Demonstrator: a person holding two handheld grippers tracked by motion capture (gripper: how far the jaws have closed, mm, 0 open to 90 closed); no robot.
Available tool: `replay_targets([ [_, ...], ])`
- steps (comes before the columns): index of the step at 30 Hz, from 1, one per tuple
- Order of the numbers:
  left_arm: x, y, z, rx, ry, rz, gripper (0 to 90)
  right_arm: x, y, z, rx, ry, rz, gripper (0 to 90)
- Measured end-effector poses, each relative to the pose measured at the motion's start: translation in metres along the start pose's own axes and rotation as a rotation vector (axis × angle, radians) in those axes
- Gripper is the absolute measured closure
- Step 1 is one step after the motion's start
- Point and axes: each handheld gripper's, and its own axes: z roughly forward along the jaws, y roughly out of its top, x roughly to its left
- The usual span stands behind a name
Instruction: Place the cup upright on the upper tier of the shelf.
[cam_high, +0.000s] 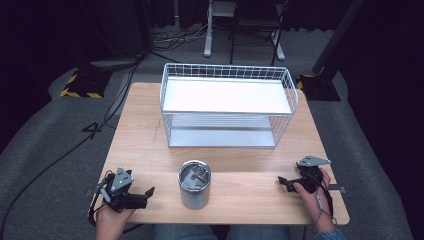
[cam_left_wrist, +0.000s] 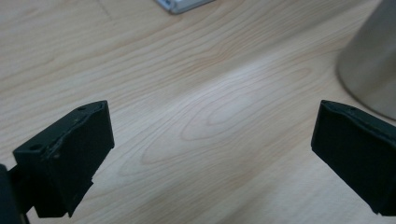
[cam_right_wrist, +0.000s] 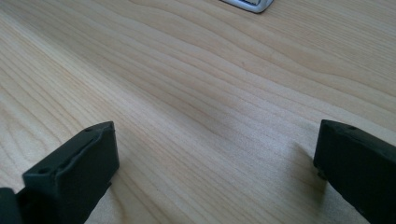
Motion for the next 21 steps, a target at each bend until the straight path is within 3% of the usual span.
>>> replay_targets([
  [6, -0.015, 0.005, -0.011, -0.067, -0.026, 0.016, 0.0, 0.000, 0.000, 0.000, 0.000, 0.000, 0.000, 0.5],
  [12, -0.026, 0.012, -0.017, -0.148, -0.070, 0.007, 0.0, 0.000, 0.000, 0.000, 0.000, 0.000, 0.000, 0.5],
  [21, -0.040, 0.019, -0.018, -0.178, -0.106, 0.023, 0.0, 0.000, 0.000, 0.000, 0.000, 0.000, 0.000, 0.5],
])
